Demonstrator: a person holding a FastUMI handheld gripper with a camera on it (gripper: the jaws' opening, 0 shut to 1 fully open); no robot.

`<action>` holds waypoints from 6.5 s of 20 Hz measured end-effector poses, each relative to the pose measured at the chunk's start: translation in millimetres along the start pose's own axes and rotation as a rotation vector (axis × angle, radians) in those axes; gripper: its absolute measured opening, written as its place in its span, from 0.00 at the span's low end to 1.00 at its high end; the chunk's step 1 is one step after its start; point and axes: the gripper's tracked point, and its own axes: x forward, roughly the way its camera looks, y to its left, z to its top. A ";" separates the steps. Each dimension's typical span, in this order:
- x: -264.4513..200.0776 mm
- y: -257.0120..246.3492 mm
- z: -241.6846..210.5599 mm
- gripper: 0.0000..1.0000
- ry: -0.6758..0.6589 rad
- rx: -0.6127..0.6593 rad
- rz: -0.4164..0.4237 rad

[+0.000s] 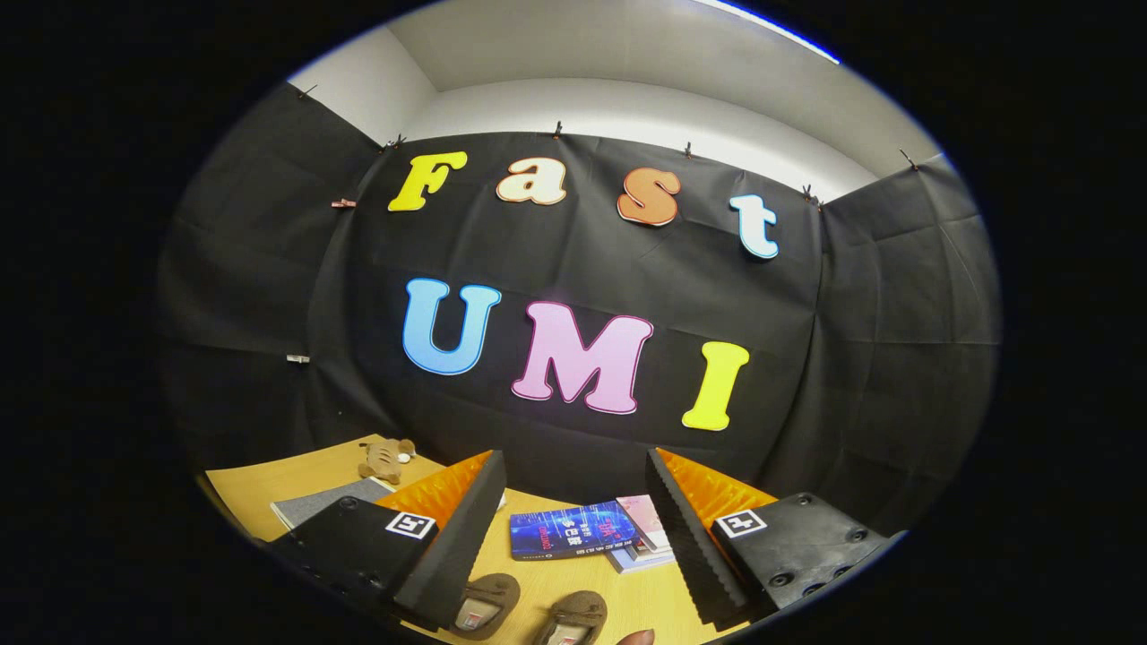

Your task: Open the storage box then place both shoes into the box .Put the left shoe in first, then the right shoe, with the right side of both shoes facing outward in a uniform manner.

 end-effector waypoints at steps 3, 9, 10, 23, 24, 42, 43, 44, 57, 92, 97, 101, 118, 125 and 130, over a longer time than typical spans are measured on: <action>2.8 1.0 -2.2 0.97 0.007 0.001 0.002; 9.0 23.0 -22.9 0.97 0.076 0.043 0.085; 10.8 33.7 -29.2 0.97 0.101 0.073 0.128; 5.7 176.5 -228.5 0.97 0.890 1.072 0.656; 7.8 182.0 -241.0 0.97 0.925 1.114 0.663; 29.4 257.1 -289.4 0.73 1.058 1.533 0.813; 26.8 256.5 -290.7 0.69 1.066 1.531 0.820; 23.6 256.5 -292.1 0.59 1.082 1.526 0.829; 25.2 247.3 -219.5 0.05 0.929 1.469 0.892; 107.3 479.8 -107.4 0.86 0.830 1.122 0.807; 108.0 469.3 -105.6 0.92 0.803 1.097 0.796; 101.1 440.9 -107.3 0.92 0.770 1.010 0.772; 34.1 167.7 -224.3 0.92 0.686 0.361 0.296; 6.4 135.2 -349.2 0.88 0.871 0.094 0.221; 18.2 130.4 -403.1 0.80 0.935 0.041 0.195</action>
